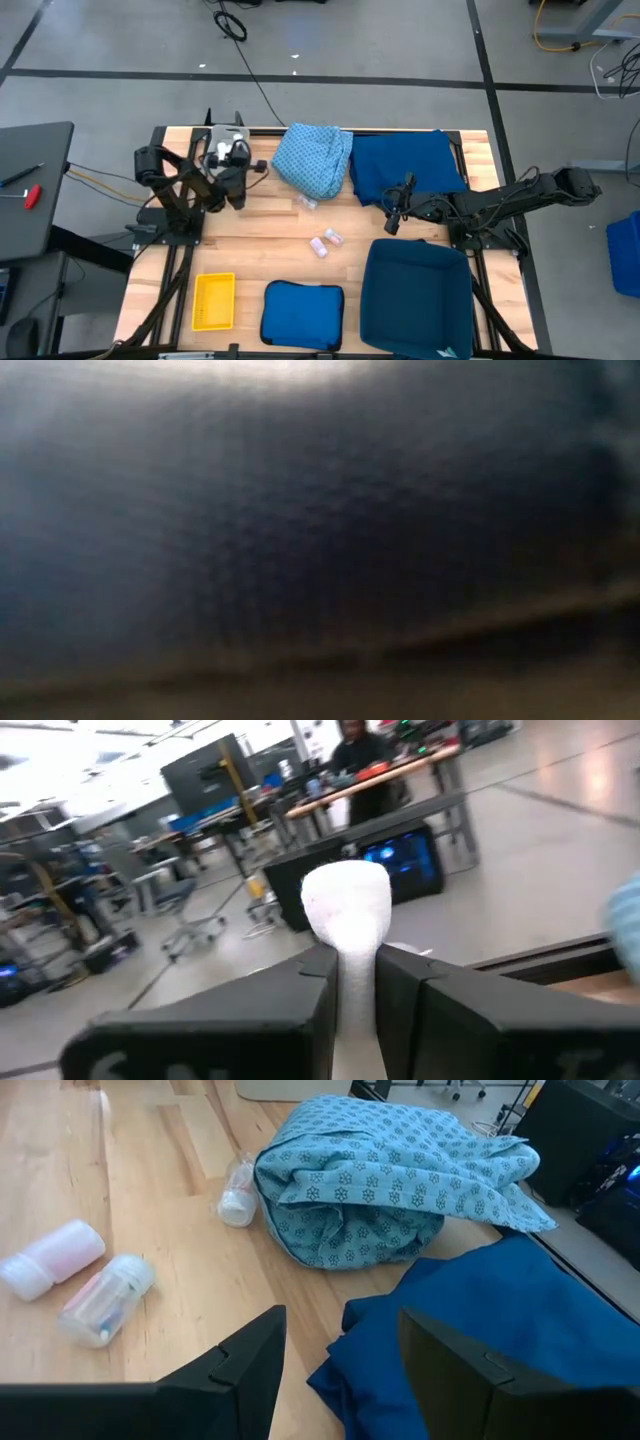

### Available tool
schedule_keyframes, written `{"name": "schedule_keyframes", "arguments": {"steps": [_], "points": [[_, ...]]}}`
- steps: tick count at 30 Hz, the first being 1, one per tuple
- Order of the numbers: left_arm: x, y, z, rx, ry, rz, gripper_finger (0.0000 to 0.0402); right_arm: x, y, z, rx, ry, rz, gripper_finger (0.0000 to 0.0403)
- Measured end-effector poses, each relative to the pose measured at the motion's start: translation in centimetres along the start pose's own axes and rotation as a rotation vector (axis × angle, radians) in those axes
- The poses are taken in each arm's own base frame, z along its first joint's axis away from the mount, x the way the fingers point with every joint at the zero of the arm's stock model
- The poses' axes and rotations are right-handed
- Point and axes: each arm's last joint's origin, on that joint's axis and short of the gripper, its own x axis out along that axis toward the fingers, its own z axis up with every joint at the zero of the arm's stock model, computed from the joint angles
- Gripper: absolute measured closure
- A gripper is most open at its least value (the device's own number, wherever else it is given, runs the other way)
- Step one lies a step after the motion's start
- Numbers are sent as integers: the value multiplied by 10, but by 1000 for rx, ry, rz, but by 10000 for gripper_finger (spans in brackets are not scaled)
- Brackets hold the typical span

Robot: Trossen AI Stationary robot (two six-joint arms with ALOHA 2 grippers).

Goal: Pick & place medical supplies in basket/bin
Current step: Put the white rolled gauze into the gray bin

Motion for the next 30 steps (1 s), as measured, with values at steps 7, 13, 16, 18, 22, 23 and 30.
{"name": "schedule_keyframes", "arguments": {"steps": [7, 13, 16, 18, 22, 23, 30], "points": [[1, 5, -5, -4, 17, 42, 362, 0, 0, -1, 0, 5, -1, 202], [-7, 8, 1, -78, 25, 78, 362, 0, 0, -1, 1, 5, -1, 202], [-10, 9, 5, -98, 21, 67, 362, 0, 0, -1, 0, 5, -1, 202], [-11, 11, 7, -117, 25, 80, 362, 0, 0, -1, 0, 5, -1, 202], [-9, 12, 8, -137, 34, 114, 362, 0, 0, -1, -1, 5, -1, 202], [-8, 13, 8, -139, 35, 119, 362, 0, 0, -1, -1, 5, -1, 202], [-3, 14, 6, -137, 42, 146, 362, 0, 0, -1, -1, 5, -1, 202]]}}
